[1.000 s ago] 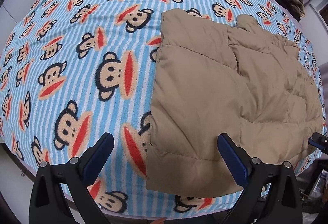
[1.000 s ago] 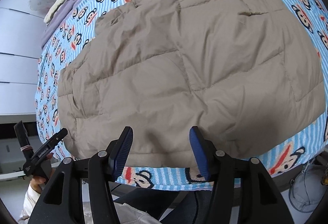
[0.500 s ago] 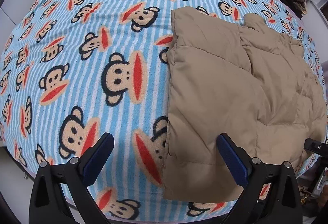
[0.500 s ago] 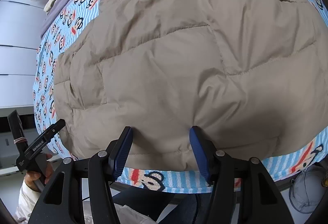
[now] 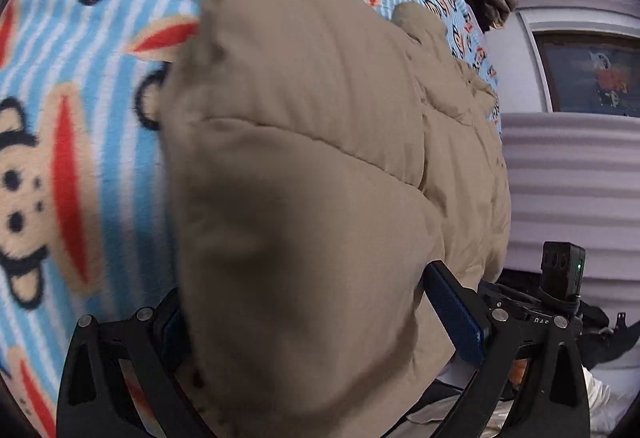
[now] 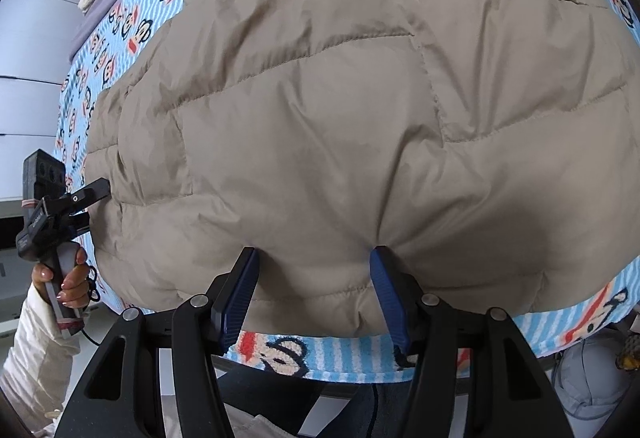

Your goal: Fold large clothes

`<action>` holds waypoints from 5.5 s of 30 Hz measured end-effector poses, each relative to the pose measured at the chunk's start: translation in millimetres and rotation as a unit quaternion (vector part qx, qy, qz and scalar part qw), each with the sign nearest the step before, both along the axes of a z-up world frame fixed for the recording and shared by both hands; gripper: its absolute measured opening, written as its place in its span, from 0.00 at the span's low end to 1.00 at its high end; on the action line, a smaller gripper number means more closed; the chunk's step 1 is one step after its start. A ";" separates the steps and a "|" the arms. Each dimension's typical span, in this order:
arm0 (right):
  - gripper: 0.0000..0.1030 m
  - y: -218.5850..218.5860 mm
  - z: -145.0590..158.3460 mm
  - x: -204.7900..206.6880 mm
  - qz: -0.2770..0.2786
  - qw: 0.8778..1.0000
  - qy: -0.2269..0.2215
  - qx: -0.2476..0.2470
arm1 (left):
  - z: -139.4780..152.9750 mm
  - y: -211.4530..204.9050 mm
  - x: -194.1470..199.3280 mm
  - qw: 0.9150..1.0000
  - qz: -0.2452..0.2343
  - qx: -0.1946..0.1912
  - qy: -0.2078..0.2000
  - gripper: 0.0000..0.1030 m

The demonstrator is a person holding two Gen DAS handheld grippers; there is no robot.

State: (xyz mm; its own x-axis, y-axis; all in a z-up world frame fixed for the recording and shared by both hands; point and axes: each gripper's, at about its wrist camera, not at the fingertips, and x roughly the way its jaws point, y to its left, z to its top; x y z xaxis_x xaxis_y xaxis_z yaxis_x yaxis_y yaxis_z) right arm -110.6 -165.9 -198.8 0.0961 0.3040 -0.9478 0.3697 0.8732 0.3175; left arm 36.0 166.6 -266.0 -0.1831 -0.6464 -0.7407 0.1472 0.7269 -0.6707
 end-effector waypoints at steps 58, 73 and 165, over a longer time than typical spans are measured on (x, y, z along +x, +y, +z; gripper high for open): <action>0.79 -286.1 55.2 -119.6 -0.196 0.959 -0.152 0.135 | 81.3 -446.1 -69.3 0.976 -0.192 -0.055 0.092 0.62; 0.79 -194.7 40.5 -91.3 -0.080 0.953 -0.169 0.239 | 150.7 -457.3 -55.8 0.967 -0.246 -0.018 -0.064 0.62; 0.10 -225.5 15.6 -47.7 0.074 0.994 -0.066 0.039 | 151.4 -340.8 -77.6 0.921 -0.065 0.308 -0.230 0.65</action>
State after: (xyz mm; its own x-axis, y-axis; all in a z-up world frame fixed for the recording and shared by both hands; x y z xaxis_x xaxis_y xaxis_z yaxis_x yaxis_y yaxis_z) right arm -158.3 -391.4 -183.2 0.1664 0.3967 -0.9027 0.1888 0.8858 0.4240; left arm -41.6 -174.2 -114.6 0.1957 -0.0731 -0.9779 0.4247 0.9052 0.0173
